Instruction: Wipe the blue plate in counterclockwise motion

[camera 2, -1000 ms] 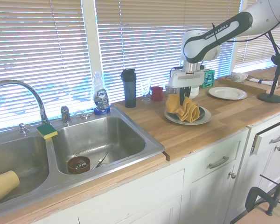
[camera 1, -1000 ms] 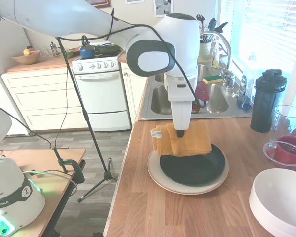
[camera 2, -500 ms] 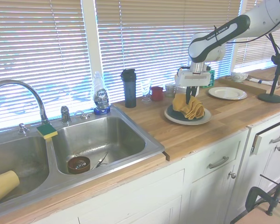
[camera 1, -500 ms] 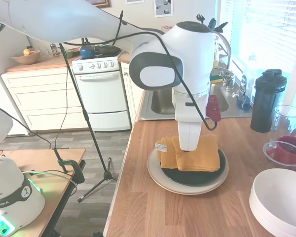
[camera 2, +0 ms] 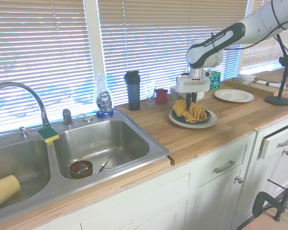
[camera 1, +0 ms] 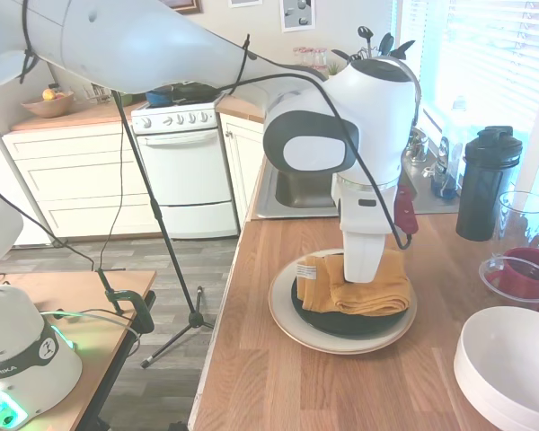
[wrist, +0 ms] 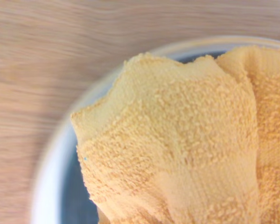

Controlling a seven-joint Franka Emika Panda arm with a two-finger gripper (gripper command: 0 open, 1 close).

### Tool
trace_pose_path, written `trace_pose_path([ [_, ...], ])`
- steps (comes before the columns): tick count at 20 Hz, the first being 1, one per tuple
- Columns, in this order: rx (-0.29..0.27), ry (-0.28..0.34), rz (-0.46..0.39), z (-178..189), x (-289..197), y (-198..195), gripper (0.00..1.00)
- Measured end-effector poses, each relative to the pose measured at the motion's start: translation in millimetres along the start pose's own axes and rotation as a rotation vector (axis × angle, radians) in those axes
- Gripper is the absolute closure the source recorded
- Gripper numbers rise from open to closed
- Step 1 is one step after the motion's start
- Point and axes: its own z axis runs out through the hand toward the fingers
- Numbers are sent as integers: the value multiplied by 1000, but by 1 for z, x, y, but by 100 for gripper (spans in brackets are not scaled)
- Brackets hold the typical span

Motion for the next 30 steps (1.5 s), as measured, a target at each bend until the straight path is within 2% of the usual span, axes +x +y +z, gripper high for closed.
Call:
trace_pose_path([
  [5, -20, 20, -41, 5, -29, -26, 100],
  [8, -12, 40, -62, 4, -43, -28, 100],
  [16, 31, 76, -53, 0, -60, 27, 100],
  [21, 37, 63, -27, 0, -47, 56, 100],
  [30, 30, 17, 47, 9, 0, 75, 100],
])
